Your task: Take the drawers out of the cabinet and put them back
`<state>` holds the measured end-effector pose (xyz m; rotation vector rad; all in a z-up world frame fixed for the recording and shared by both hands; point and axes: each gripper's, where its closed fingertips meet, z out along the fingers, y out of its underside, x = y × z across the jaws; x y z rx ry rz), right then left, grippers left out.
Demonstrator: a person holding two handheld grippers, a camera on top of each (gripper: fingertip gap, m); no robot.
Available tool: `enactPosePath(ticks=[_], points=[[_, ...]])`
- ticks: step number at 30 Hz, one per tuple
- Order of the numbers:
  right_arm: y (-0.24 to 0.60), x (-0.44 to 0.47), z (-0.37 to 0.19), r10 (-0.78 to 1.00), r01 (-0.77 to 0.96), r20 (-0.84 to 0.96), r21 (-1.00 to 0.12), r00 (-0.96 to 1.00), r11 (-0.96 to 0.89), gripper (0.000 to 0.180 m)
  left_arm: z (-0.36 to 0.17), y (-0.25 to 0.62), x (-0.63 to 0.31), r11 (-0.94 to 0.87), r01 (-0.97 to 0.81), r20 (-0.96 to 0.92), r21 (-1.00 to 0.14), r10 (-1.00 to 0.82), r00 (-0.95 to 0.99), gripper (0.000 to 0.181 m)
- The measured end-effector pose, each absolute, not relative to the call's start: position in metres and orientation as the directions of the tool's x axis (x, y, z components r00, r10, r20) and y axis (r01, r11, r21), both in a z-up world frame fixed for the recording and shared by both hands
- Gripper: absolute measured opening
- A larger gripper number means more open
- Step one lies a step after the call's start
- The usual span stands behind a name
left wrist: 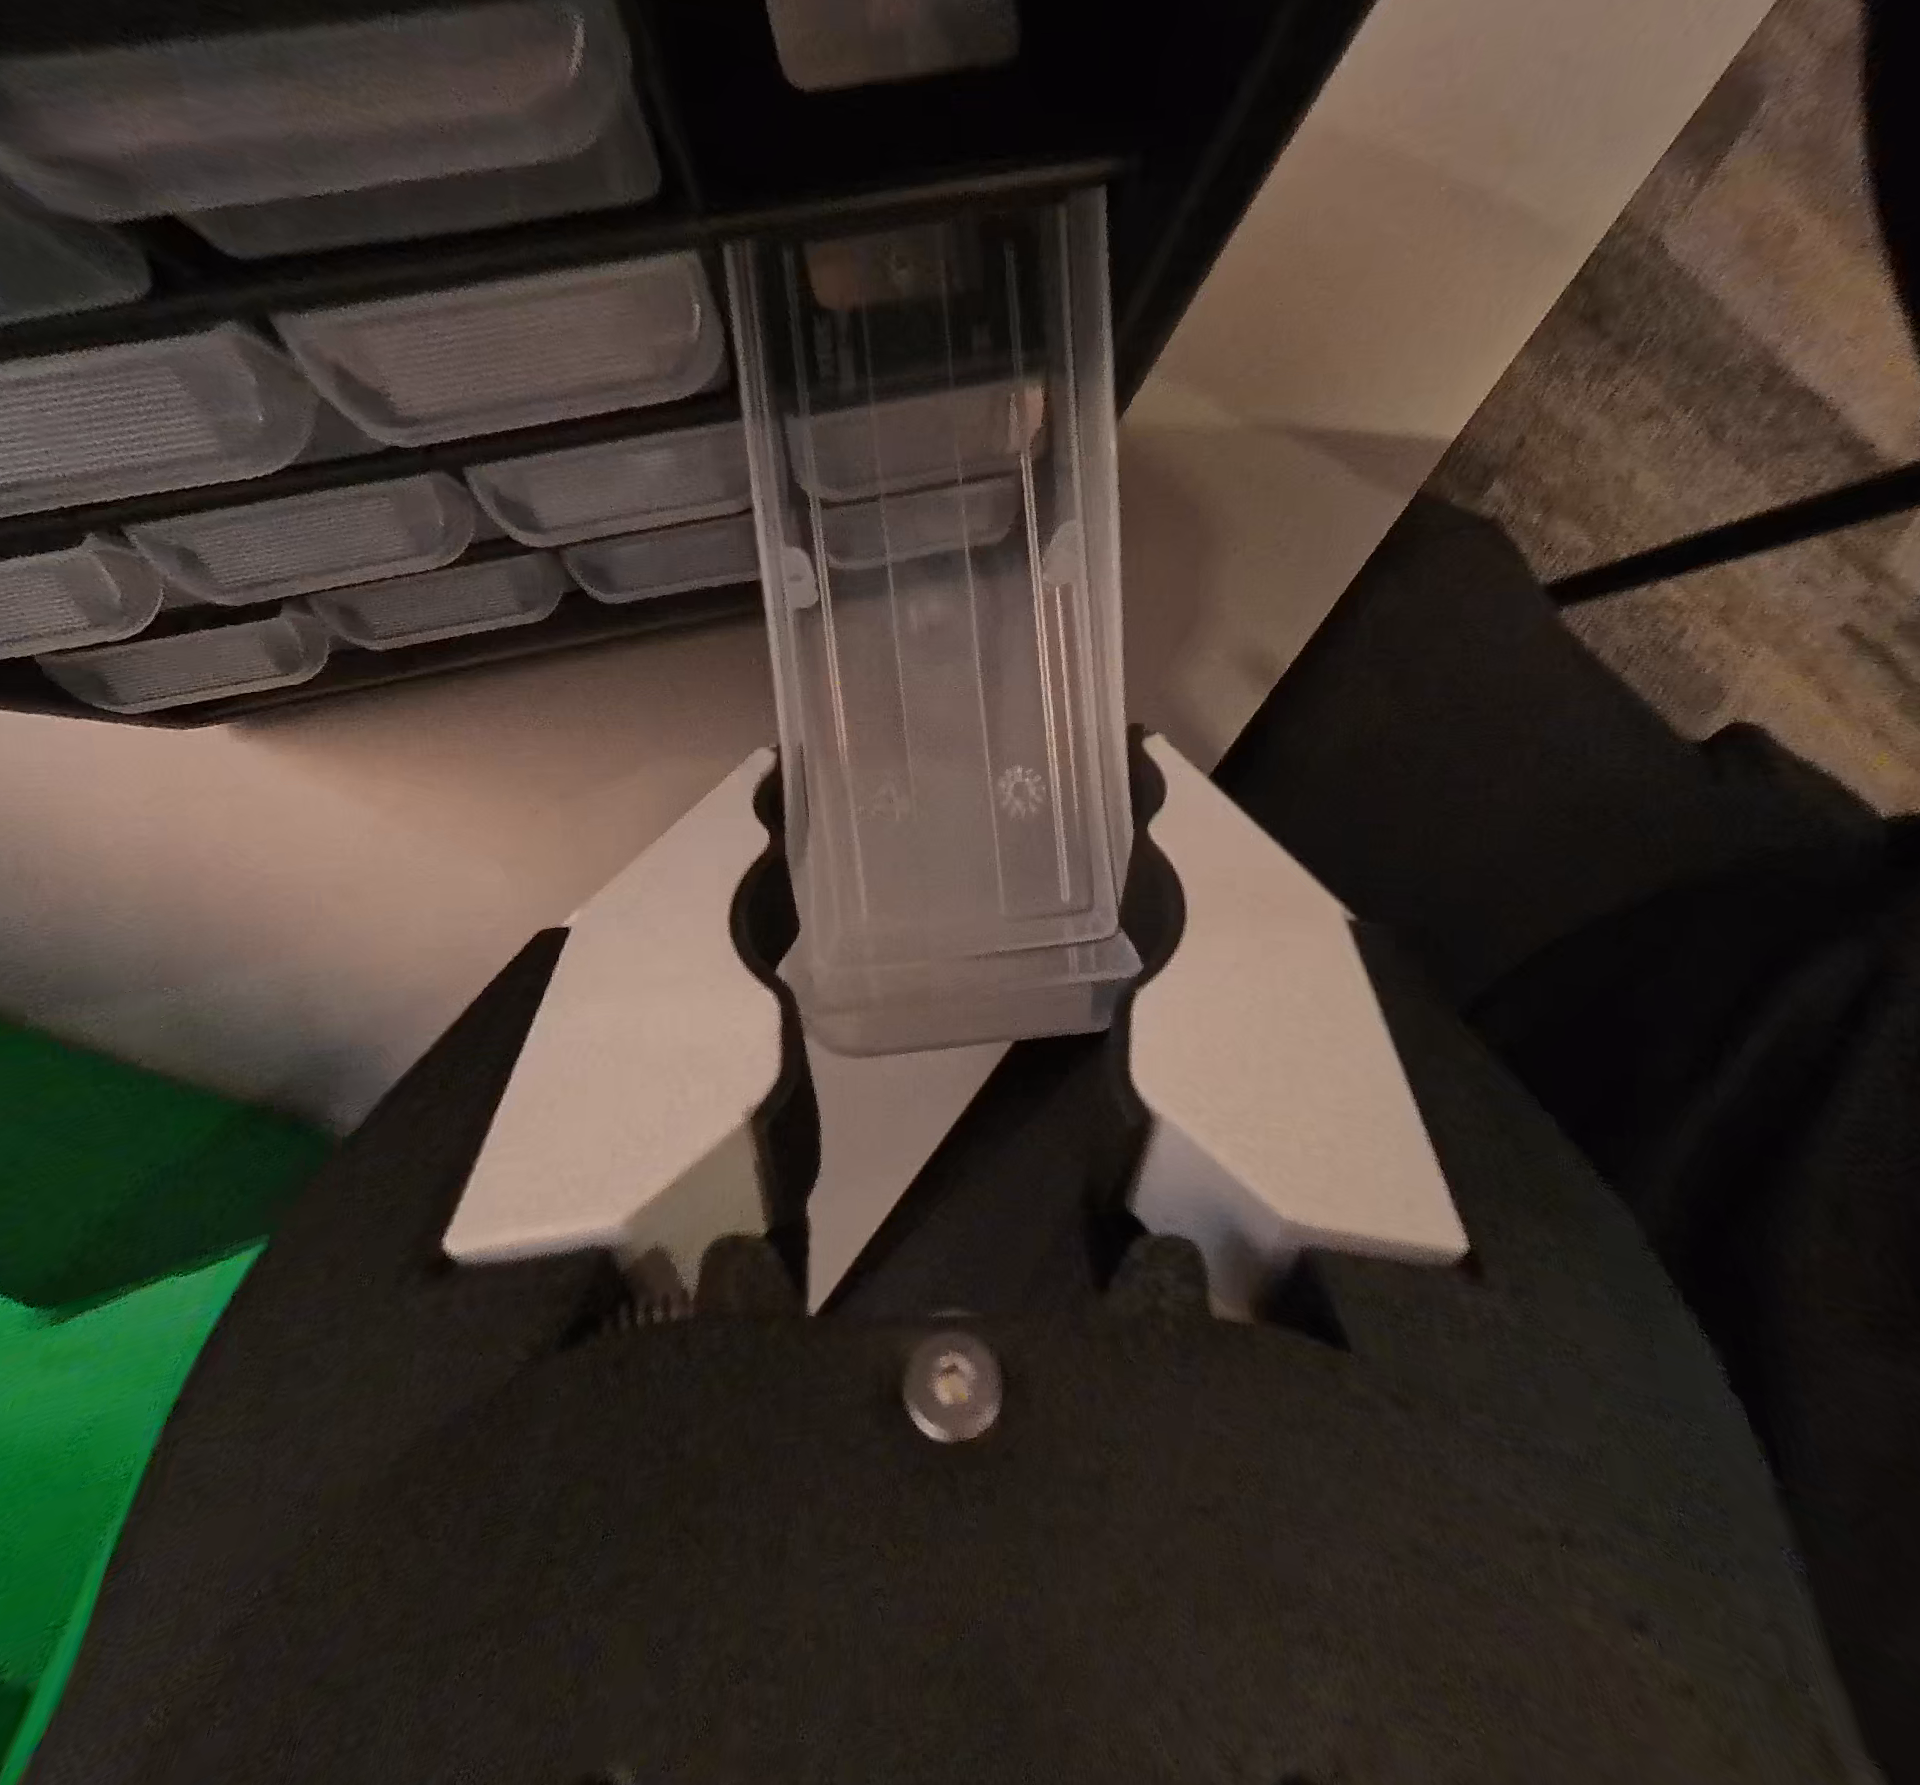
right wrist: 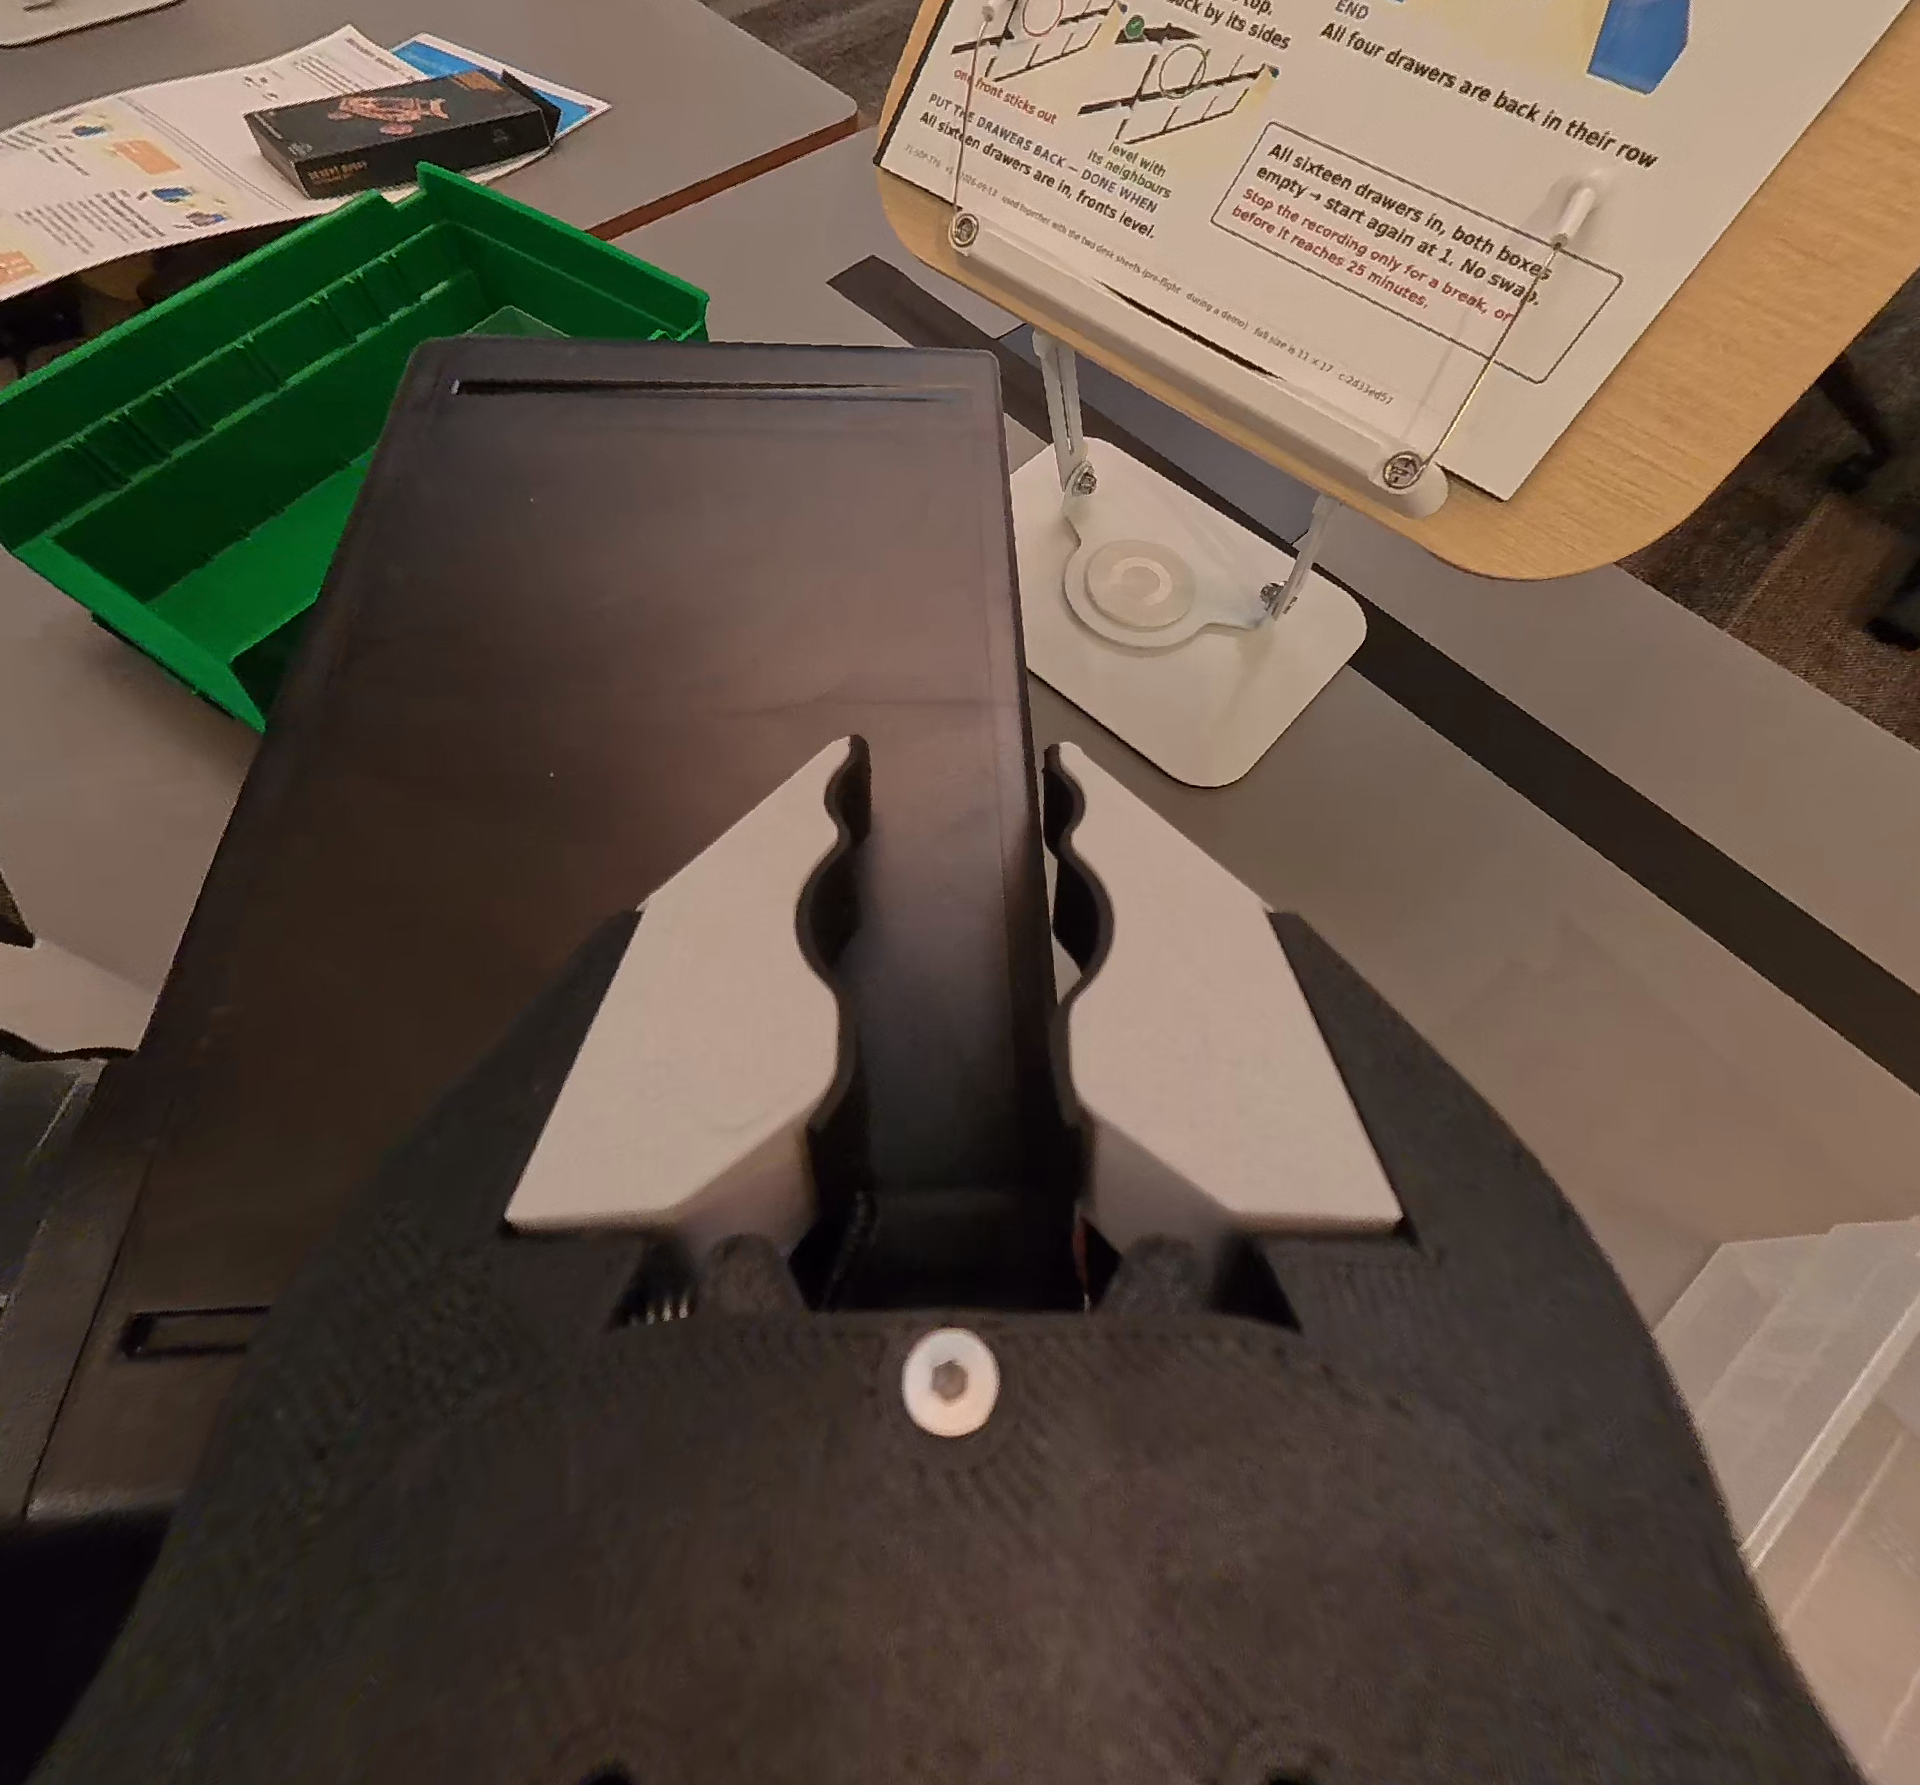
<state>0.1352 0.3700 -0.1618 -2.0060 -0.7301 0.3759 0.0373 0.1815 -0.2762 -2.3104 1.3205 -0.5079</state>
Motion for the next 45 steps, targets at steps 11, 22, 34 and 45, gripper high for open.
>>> enactPosePath(ticks=[11,22,34,45], points=[[0.370,0.135,-0.161,0.632,0.339,0.028,-0.861,0.774,-0.378,0.031,-0.267,0.201,0.090,-0.324,-0.620,0.037,-0.714,-0.903,0.429,0.083],[0.369,0.135,-0.161,0.637,0.340,0.025,-0.862,0.771,-0.377,0.030,-0.267,0.231,0.034,-0.251,-0.630,-0.139,-0.735,-0.853,0.502,0.080],[0.370,0.137,-0.160,0.630,0.337,0.033,-0.865,0.776,-0.371,0.030,-0.274,0.278,0.045,-0.351,-0.476,-0.131,-0.806,-0.679,0.722,0.145],[0.371,0.137,-0.161,0.632,0.336,0.027,-0.864,0.775,-0.375,0.030,-0.236,0.380,-0.151,-0.420,-0.485,-0.312,-0.767,-0.417,0.854,0.100]])
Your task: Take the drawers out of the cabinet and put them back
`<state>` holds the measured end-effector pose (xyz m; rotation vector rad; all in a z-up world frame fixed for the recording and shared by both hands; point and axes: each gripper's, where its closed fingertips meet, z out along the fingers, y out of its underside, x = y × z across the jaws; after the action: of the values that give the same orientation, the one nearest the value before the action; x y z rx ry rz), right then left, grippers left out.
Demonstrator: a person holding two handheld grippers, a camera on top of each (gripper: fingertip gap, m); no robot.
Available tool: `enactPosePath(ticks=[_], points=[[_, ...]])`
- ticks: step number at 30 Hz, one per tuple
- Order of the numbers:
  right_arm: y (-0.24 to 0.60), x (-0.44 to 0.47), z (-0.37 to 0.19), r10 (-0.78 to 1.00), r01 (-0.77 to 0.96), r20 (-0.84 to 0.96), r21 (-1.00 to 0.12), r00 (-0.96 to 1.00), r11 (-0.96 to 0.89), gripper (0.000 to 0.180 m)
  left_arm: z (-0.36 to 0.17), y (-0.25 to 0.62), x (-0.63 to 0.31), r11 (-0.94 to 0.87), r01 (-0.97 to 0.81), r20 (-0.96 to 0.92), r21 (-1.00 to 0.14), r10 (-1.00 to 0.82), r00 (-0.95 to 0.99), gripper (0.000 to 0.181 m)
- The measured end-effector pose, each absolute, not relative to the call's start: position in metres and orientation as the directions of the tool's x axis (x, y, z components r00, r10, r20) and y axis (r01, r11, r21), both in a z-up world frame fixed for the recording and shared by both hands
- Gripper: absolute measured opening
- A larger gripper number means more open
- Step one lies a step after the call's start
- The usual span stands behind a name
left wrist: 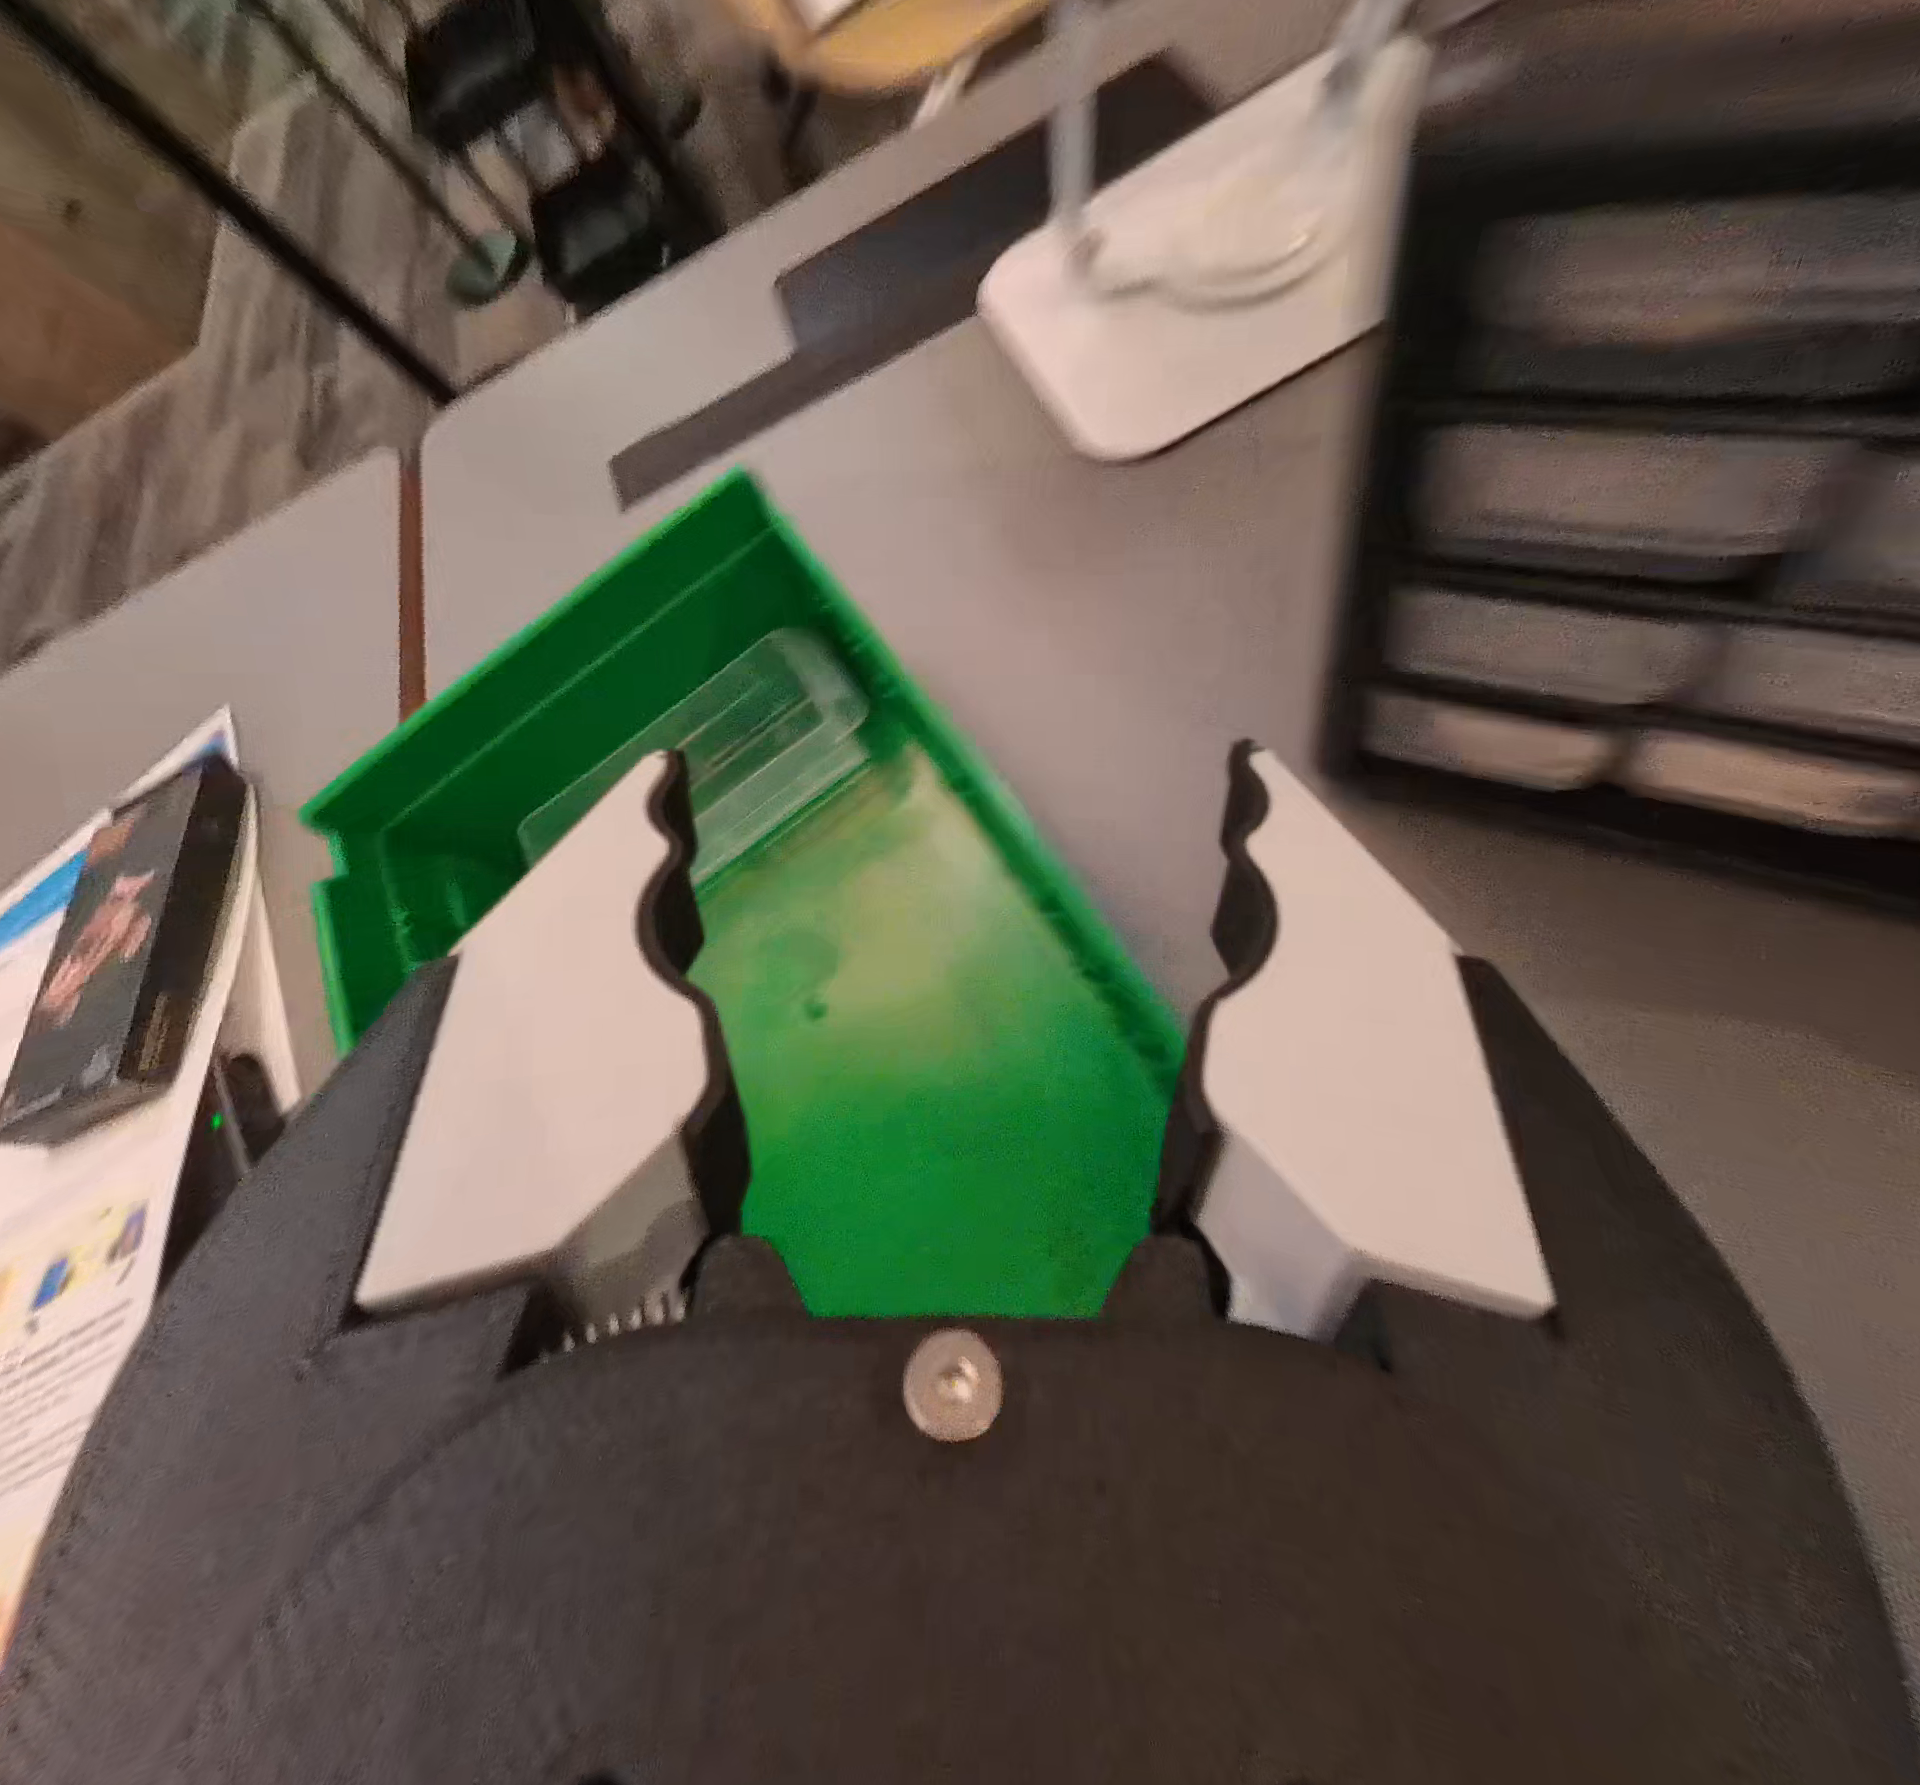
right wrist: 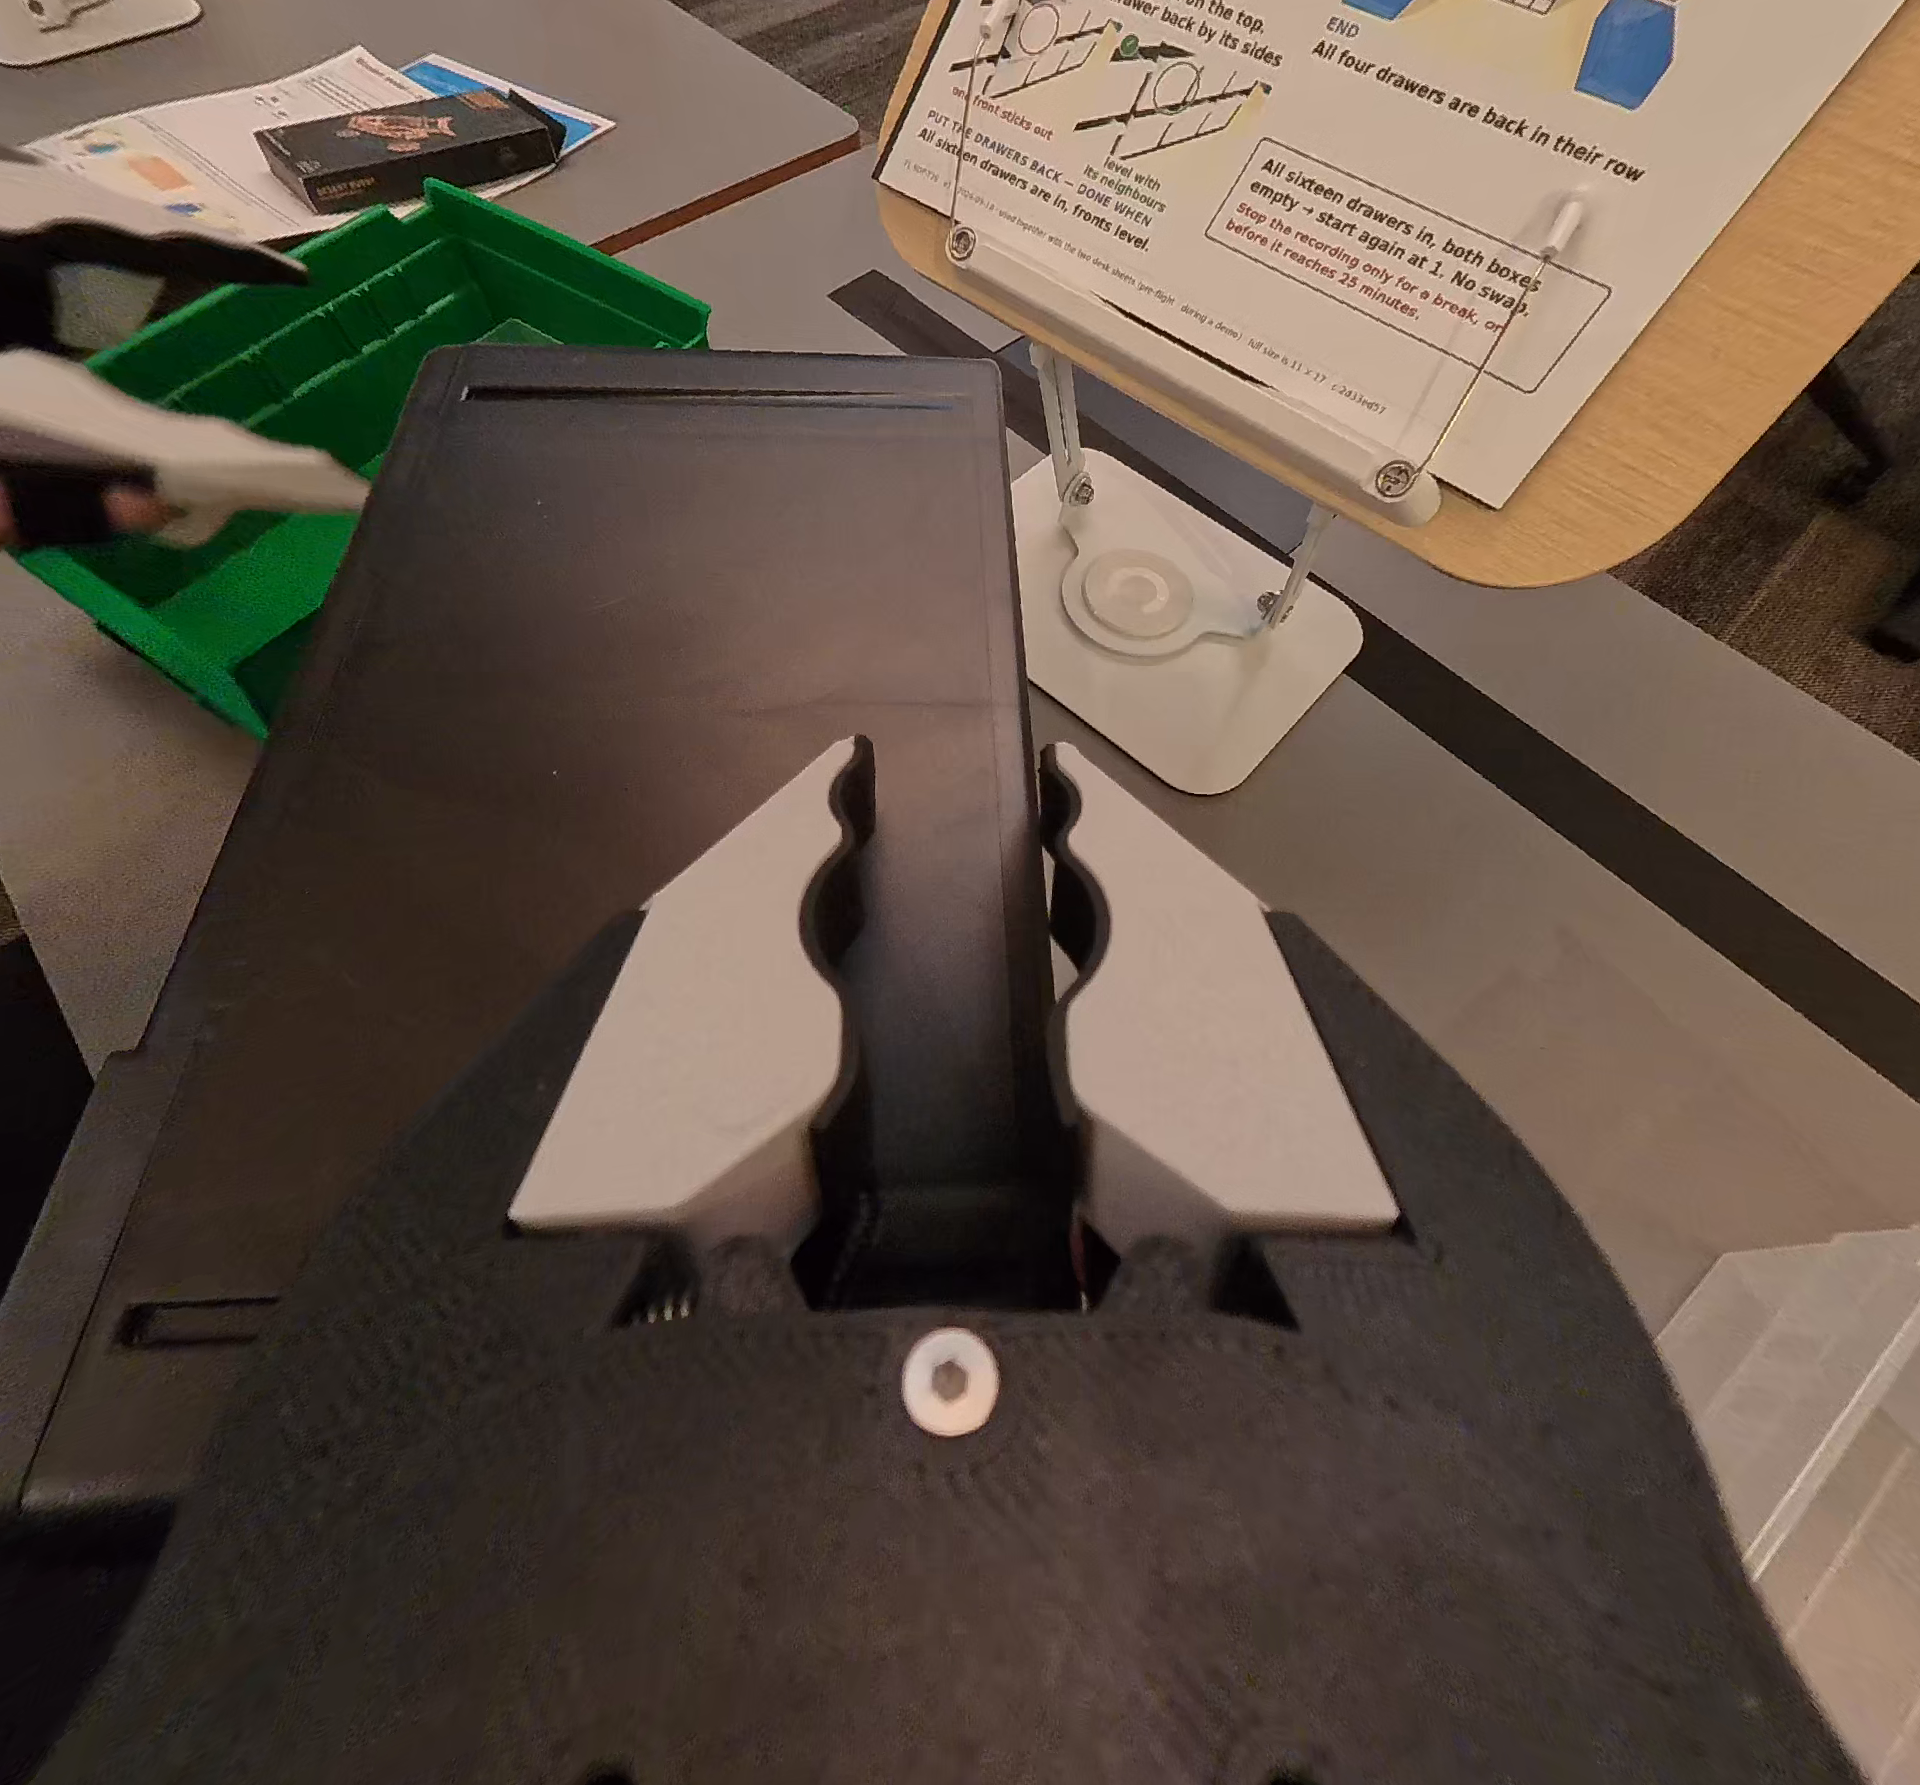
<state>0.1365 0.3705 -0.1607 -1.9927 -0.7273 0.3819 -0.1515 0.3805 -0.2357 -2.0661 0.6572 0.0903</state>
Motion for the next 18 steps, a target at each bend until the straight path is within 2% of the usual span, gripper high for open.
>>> enactPosePath(ticks=[2,3,8,11,13,15,18], points=[[0.371,0.137,-0.161,0.631,0.336,0.026,-0.863,0.775,-0.377,0.030,-0.253,0.411,-0.186,-0.507,-0.426,-0.257,-0.749,-0.370,0.893,0.089],[0.371,0.137,-0.161,0.631,0.336,0.026,-0.863,0.776,-0.377,0.030,-0.259,0.426,-0.195,-0.523,-0.381,-0.208,-0.763,-0.360,0.910,0.078],[0.371,0.137,-0.161,0.631,0.336,0.024,-0.862,0.776,-0.381,0.030,-0.316,0.480,-0.215,-0.694,-0.161,0.074,-0.701,-0.296,0.952,0.075],[0.371,0.137,-0.161,0.632,0.335,0.022,-0.862,0.775,-0.381,0.030,-0.343,0.498,-0.205,-0.748,-0.115,0.179,-0.653,-0.300,0.937,0.071],[0.371,0.137,-0.161,0.633,0.335,0.022,-0.862,0.774,-0.380,0.030,-0.356,0.506,-0.203,-0.757,-0.136,0.163,-0.639,-0.306,0.938,0.072],[0.371,0.137,-0.161,0.633,0.335,0.022,-0.863,0.774,-0.379,0.030,-0.376,0.505,-0.202,-0.801,-0.193,0.125,-0.567,-0.316,0.940,0.071],[0.371,0.137,-0.161,0.635,0.335,0.022,-0.863,0.772,-0.378,0.030,-0.379,0.514,-0.205,-0.774,-0.294,-0.005,-0.561,-0.352,0.936,0.061]])
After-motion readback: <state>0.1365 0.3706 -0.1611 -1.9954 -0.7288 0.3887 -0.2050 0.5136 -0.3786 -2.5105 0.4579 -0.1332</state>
